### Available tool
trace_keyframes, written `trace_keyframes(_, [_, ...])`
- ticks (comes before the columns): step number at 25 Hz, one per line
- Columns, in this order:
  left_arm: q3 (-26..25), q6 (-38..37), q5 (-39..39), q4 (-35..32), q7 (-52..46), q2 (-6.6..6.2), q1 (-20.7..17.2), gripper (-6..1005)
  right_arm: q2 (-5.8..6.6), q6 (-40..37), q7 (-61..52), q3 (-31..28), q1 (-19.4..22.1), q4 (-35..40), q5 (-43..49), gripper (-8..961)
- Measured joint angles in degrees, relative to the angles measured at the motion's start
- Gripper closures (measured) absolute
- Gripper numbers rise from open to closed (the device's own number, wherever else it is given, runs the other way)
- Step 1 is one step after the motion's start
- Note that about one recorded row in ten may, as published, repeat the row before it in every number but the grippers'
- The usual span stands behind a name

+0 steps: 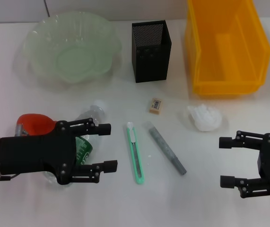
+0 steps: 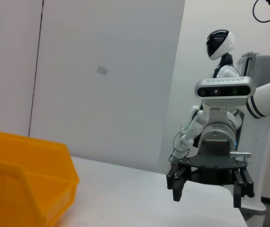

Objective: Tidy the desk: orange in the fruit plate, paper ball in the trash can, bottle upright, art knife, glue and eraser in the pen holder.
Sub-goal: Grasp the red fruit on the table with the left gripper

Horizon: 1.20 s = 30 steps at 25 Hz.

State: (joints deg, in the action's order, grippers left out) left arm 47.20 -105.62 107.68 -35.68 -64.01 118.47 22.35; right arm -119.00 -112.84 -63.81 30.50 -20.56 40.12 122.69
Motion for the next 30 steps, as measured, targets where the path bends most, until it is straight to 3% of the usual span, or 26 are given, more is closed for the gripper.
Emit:
trace_keyframes(8, [-0.4, 0.1, -0.1, -0.1, 0.7, 0.00, -0.5, 200, -0.04, 0.4, 0.0, 0.1, 0.0, -0.1, -0.2, 113])
trace_keyframes(12, [-3.5, 0.0, -0.1, -0.6, 0.6, -0.86, -1.7, 199, -0.06, 0.5, 0.0, 0.1, 0.0, -0.2, -0.2, 113])
trace_keyframes(14, [-17.0, 4.0, -0.3, 0.2, 3.8, -1.45, -5.0, 199, -0.08, 0.8, 0.0, 0.1, 0.1, -0.5, -0.2, 113])
trace_keyframes(17, [-21.3, 10.3, -0.3, 1.2, 8.1, -0.57, -7.1, 200, -0.08, 1.5, 0.0, 0.1, 0.0, -1.2, -0.2, 113])
trace_keyframes(30, [-20.8, 23.7, 1.8, 4.3, 8.9, -0.04, -7.1, 199, -0.09, 2.1, 0.0, 0.2, -0.5, -1.5, 0.1, 114])
